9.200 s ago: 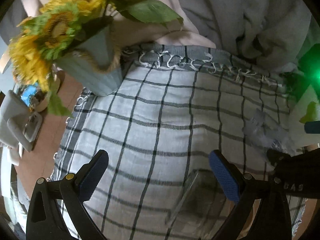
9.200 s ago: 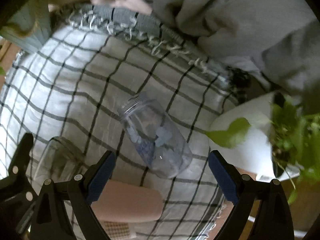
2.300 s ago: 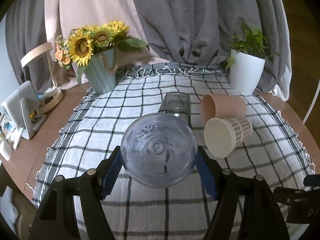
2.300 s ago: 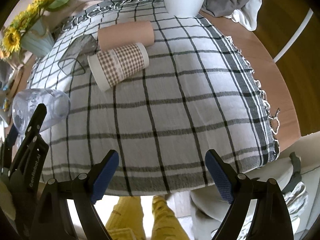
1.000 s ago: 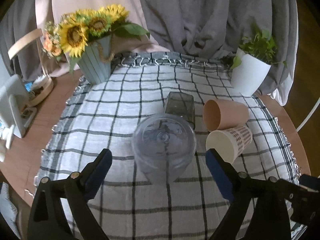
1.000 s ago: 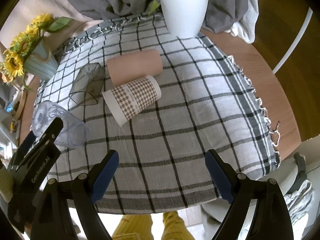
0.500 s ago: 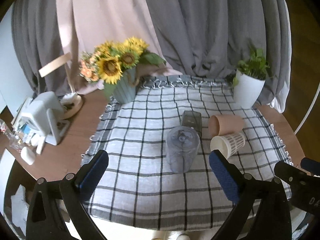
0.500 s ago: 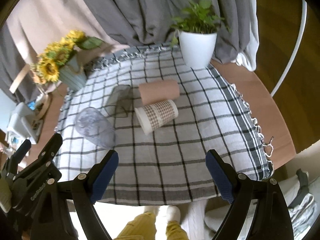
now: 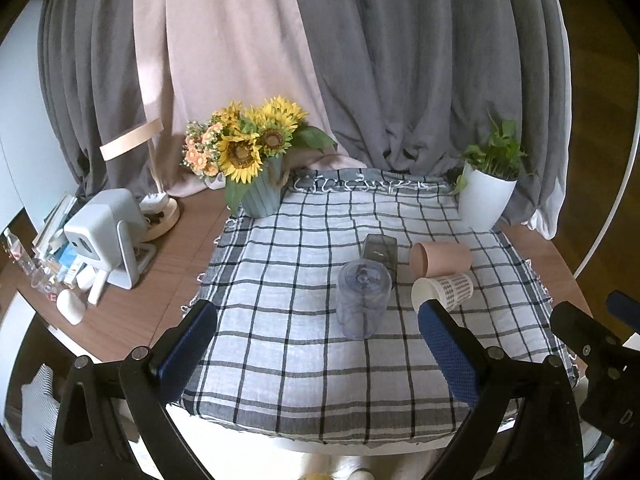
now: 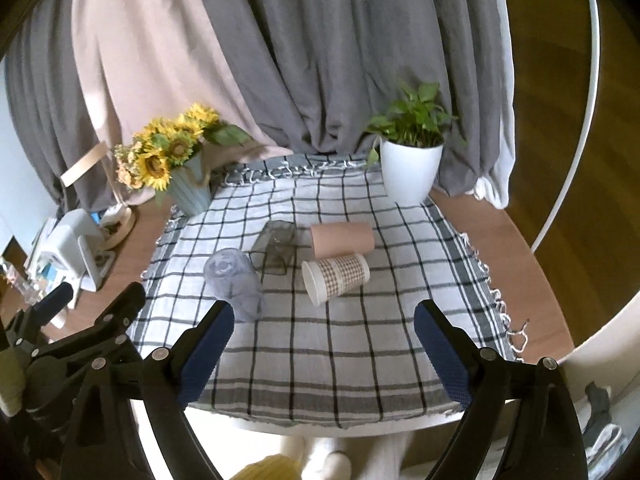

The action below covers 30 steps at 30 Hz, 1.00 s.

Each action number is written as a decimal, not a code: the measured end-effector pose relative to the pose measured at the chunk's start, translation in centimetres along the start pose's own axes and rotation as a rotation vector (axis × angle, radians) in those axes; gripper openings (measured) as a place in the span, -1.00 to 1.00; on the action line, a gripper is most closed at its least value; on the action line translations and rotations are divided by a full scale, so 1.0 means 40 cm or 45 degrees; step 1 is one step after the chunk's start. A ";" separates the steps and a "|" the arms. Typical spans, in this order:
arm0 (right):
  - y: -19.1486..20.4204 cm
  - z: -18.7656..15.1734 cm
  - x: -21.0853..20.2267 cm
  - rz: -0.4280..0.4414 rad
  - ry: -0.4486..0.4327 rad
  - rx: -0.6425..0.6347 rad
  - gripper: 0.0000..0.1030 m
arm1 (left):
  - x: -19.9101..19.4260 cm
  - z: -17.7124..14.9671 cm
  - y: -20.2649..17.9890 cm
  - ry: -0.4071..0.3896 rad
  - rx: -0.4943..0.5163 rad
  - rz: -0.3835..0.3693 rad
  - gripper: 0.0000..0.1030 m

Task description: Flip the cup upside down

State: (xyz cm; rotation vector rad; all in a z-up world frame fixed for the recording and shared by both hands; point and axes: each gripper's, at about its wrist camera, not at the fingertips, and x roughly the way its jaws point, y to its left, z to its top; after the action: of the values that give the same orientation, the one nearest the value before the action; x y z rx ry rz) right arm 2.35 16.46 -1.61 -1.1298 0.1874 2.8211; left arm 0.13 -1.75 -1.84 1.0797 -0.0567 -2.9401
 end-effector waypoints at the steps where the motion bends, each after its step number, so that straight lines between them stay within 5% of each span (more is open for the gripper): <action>1: 0.003 0.001 -0.004 -0.001 -0.005 -0.008 0.77 | -0.004 0.001 0.001 -0.006 -0.001 0.006 0.99; 30: -0.009 0.008 -0.031 -0.015 -0.053 -0.031 0.78 | -0.027 0.016 -0.030 -0.050 0.008 0.022 0.99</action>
State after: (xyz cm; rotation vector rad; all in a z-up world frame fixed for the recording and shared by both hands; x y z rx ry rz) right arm 3.08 16.82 -0.54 -1.0719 0.1427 2.8415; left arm 0.55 -0.49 -0.69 1.0171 -0.0753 -2.9475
